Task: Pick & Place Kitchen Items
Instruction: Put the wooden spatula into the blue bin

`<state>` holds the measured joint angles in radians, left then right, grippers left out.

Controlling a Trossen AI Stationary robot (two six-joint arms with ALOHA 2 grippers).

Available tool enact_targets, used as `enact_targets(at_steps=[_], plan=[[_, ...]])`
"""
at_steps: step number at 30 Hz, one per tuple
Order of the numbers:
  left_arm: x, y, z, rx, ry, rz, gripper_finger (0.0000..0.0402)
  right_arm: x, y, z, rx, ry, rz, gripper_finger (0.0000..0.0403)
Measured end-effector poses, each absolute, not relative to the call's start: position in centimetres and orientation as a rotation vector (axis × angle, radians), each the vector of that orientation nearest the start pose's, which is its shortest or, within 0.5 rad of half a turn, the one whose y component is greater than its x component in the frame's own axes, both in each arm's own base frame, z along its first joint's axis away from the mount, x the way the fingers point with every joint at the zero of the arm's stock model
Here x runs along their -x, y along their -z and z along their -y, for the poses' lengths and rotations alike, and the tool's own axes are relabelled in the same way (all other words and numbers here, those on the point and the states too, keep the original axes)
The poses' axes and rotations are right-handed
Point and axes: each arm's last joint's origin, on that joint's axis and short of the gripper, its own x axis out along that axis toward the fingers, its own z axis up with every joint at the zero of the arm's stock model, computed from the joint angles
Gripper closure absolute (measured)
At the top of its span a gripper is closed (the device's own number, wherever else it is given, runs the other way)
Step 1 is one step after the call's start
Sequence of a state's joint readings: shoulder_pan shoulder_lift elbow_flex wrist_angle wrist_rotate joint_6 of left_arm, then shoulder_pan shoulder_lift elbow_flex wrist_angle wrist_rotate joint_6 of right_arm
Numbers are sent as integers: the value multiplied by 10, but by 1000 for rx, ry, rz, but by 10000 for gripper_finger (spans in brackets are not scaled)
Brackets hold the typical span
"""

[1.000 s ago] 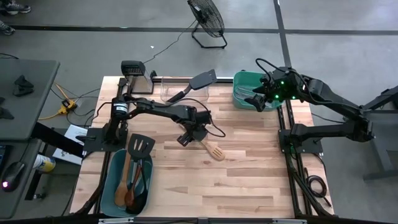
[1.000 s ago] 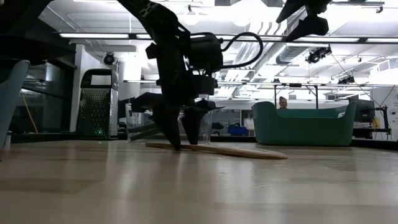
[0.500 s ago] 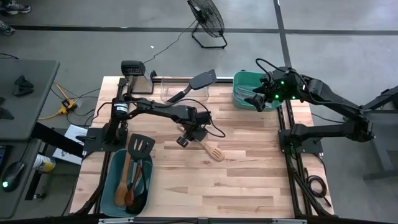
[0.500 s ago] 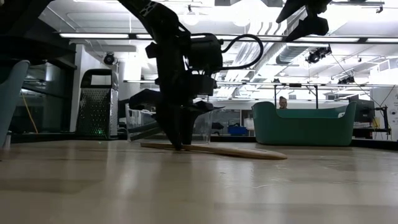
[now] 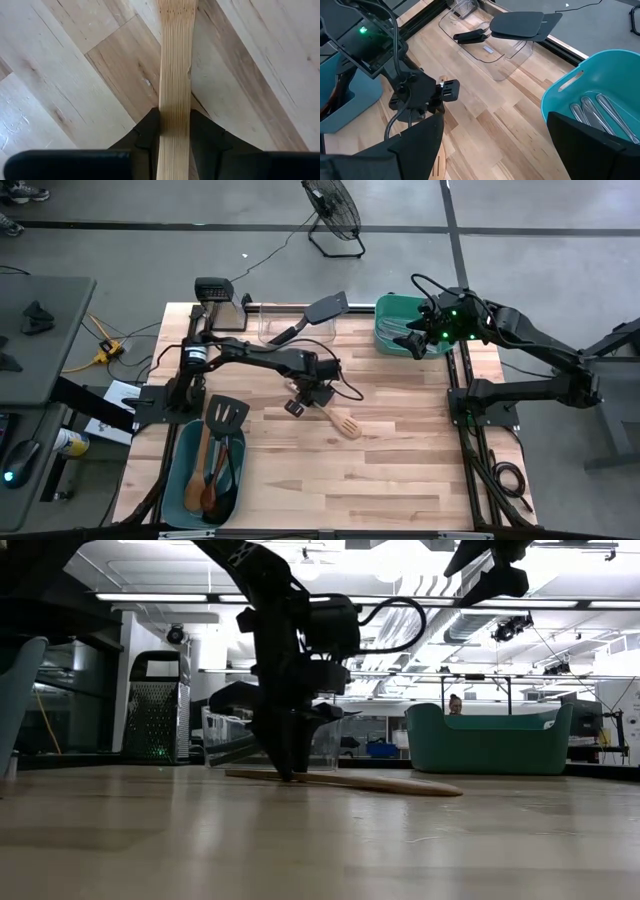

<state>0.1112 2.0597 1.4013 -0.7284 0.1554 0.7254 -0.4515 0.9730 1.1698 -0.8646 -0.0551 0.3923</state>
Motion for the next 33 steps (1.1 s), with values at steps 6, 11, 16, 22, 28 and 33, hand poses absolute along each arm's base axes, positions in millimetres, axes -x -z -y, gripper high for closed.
enact_targets(at_steps=[6, 11, 16, 22, 28, 33], plan=[[-399, -155, -40, -426, 520, -1269, 324, -159, -369, 75, -542, 507, -571, 54], [-404, -168, -45, -420, 506, -1271, 324, -159, -369, 75, -542, 507, -571, 54], [-406, -181, -50, -413, 501, -1287, 324, -159, -369, 75, -542, 507, -571, 54], [-406, -202, -53, -402, 506, -1326, 325, -159, -369, 75, -540, 506, -572, 54], [-406, -233, -58, -390, 497, -1348, 325, -159, -369, 75, -525, 502, -576, 54], [-405, -261, -68, -397, 449, -1350, 325, -159, -369, 75, -515, 499, -578, 54]])
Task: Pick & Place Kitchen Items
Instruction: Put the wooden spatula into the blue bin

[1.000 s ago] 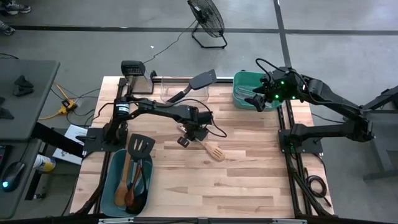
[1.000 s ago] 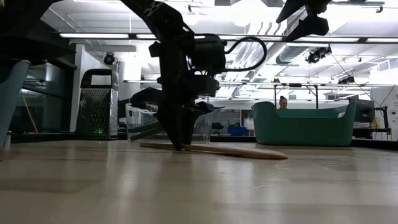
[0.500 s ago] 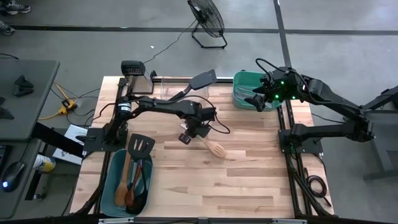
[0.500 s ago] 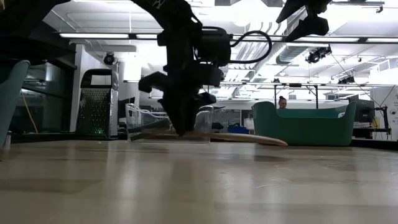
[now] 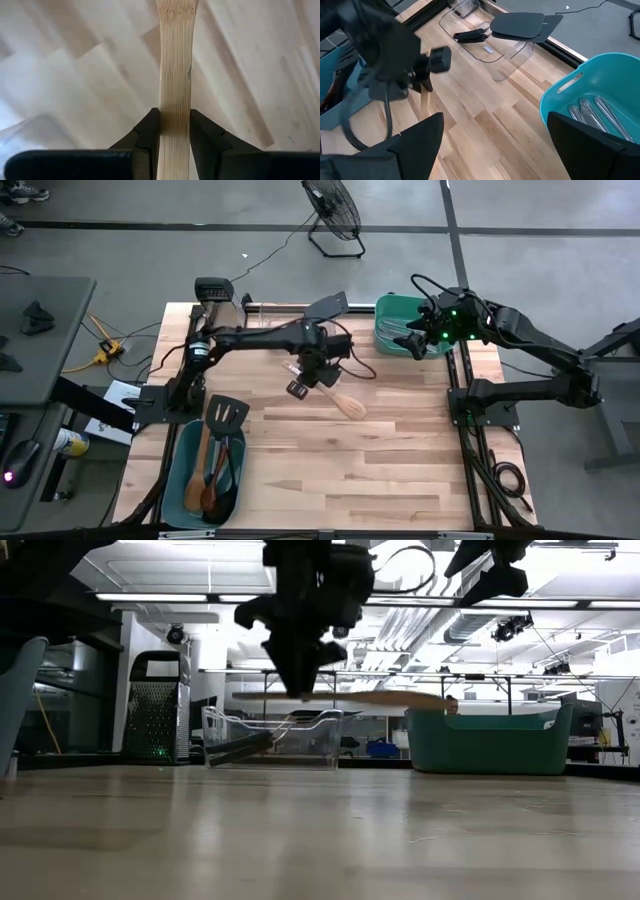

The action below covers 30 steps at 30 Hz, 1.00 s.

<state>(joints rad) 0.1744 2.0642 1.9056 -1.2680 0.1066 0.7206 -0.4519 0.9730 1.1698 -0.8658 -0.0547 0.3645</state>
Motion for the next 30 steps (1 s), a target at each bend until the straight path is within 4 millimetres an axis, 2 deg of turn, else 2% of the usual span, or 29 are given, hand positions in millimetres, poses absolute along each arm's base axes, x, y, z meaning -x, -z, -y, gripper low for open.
enact_targets(at_steps=[7, 12, 15, 21, 27, 30], plan=[[-396, -292, -80, -431, 419, -1378, 325, -159, -369, 75, -495, 492, -582, 54], [-389, -310, -79, -457, 386, -1365, 325, -159, -369, 75, -490, 492, -583, 54], [-384, -313, -77, -434, 379, -1403, 325, -159, -369, 75, -488, 491, -583, 54], [-373, -321, -61, -396, 352, -1485, 325, -159, -369, 75, -487, 490, -583, 54], [-363, -342, -36, -369, 293, -1432, 325, -159, -369, 75, -481, 488, -585, 54], [-358, -351, -25, -280, 214, -1418, 325, -159, -369, 75, -481, 488, -586, 54]])
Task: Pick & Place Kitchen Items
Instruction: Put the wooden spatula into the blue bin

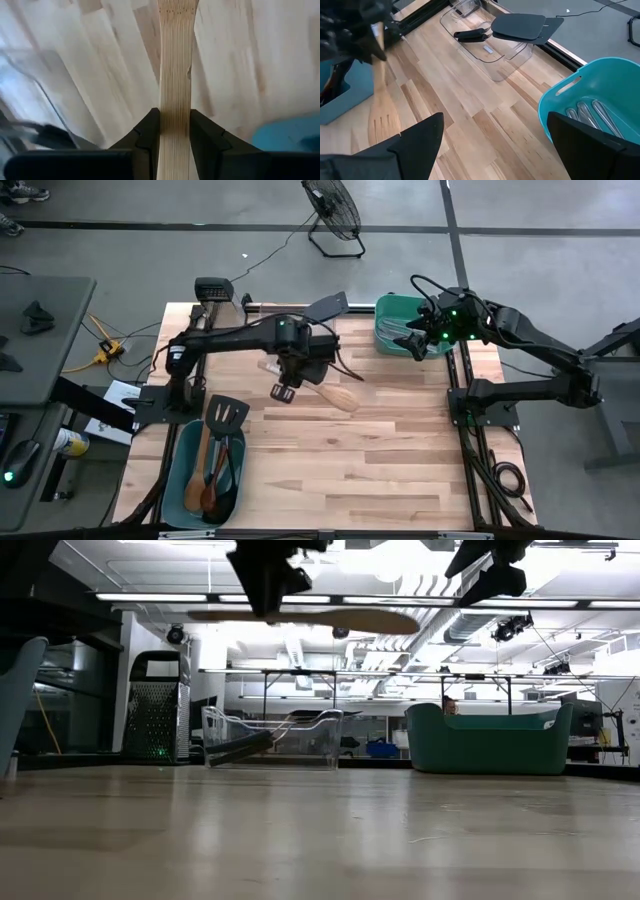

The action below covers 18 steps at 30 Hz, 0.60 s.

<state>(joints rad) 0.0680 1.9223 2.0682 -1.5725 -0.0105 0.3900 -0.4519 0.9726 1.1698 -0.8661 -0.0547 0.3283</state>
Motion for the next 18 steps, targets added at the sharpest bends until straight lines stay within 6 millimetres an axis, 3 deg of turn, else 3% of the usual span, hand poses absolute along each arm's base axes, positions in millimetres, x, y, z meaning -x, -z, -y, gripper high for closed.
enact_targets(at_steps=[9, 18], plan=[[-344, -370, 6, 124, -114, -1363, 325, -159, -368, 75, -494, 492, -585, 54], [-321, -393, 45, 315, -397, -1220, 325, -158, -367, 75, -498, 486, -604, 54]])
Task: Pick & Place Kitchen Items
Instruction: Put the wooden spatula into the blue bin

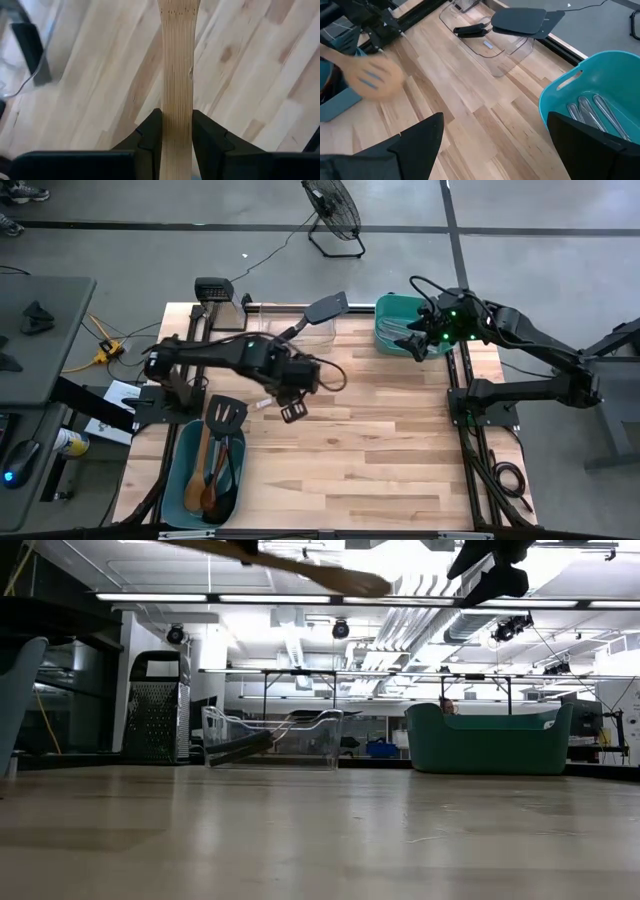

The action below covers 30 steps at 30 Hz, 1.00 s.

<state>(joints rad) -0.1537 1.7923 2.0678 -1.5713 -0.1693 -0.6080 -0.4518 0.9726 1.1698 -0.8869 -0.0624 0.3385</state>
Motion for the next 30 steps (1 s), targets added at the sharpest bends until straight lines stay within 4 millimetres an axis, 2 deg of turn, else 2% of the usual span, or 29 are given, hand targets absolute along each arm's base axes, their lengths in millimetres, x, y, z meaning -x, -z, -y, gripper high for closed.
enact_targets(at_steps=[4, 7, 10, 14, 19, 22, 27, 30], plan=[[-306, -404, 61, 356, -483, -1125, 325, -156, -365, 74, -495, 486, -629, 54], [-296, -401, 73, 402, -549, -1100, 325, -156, -364, 74, -493, 486, -641, 54], [-285, -386, 86, 451, -632, -1107, 325, -155, -364, 73, -495, 486, -649, 54], [-261, -366, 107, 548, -758, -1089, 325, -155, -364, 73, -490, 484, -653, 54], [-228, -348, 138, 639, -892, -928, 325, -155, -364, 73, -491, 474, -654, 54], [-214, -337, 157, 653, -908, -872, 325, -155, -364, 73, -495, 461, -654, 54], [-194, -315, 183, 662, -926, -888, 325, -155, -364, 73, -489, 459, -655, 54], [-179, -310, 195, 680, -918, -921, 325, -155, -364, 73, -491, 455, -656, 54]])
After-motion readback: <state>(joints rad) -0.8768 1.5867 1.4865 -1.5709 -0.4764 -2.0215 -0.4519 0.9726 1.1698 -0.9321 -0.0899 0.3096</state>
